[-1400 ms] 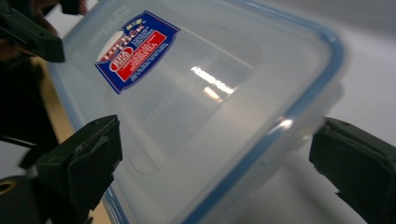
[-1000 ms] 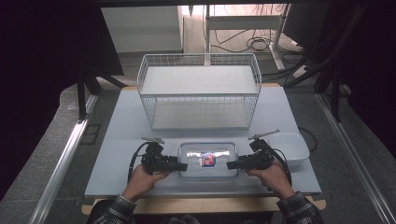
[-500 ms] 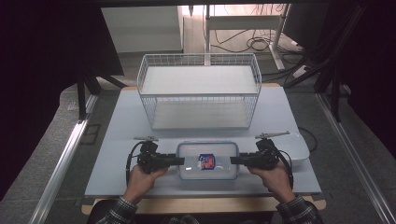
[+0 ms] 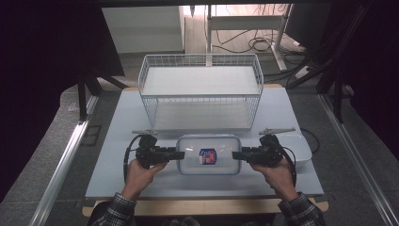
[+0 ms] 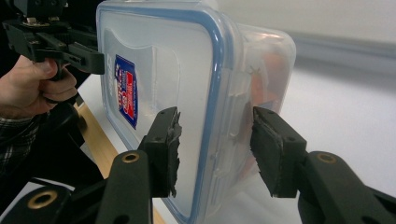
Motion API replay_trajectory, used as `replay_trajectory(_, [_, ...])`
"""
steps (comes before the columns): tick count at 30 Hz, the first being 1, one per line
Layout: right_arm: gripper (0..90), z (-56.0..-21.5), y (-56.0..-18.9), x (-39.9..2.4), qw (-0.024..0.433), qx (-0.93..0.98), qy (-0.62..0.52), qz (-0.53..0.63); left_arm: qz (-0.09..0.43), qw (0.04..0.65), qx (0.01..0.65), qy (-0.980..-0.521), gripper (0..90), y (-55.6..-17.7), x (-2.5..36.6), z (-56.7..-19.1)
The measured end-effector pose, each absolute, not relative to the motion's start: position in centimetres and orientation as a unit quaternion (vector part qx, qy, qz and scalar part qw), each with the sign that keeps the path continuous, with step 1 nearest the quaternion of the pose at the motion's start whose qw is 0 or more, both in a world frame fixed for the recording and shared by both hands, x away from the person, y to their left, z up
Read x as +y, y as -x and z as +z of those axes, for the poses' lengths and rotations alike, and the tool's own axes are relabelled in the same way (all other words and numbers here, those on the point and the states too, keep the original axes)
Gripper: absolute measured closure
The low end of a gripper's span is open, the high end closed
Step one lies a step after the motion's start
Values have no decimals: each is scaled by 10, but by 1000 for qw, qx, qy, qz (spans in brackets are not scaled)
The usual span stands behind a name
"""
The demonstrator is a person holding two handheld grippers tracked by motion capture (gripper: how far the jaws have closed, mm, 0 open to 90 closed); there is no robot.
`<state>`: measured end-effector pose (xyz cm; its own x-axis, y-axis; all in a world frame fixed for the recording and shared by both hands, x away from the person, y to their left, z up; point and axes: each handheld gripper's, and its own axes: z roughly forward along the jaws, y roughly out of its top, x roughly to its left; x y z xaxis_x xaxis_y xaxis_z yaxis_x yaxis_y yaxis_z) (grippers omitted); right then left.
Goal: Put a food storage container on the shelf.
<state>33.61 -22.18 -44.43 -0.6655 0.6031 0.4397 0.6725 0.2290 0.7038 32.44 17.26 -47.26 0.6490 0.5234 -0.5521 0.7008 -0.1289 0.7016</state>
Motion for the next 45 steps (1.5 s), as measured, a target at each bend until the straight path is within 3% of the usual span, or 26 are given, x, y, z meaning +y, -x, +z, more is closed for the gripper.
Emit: replay_trajectory(45, [529,-336,-416,-201,4,-765,375,-523,-16,566,407,-716,523,-392,196,-354])
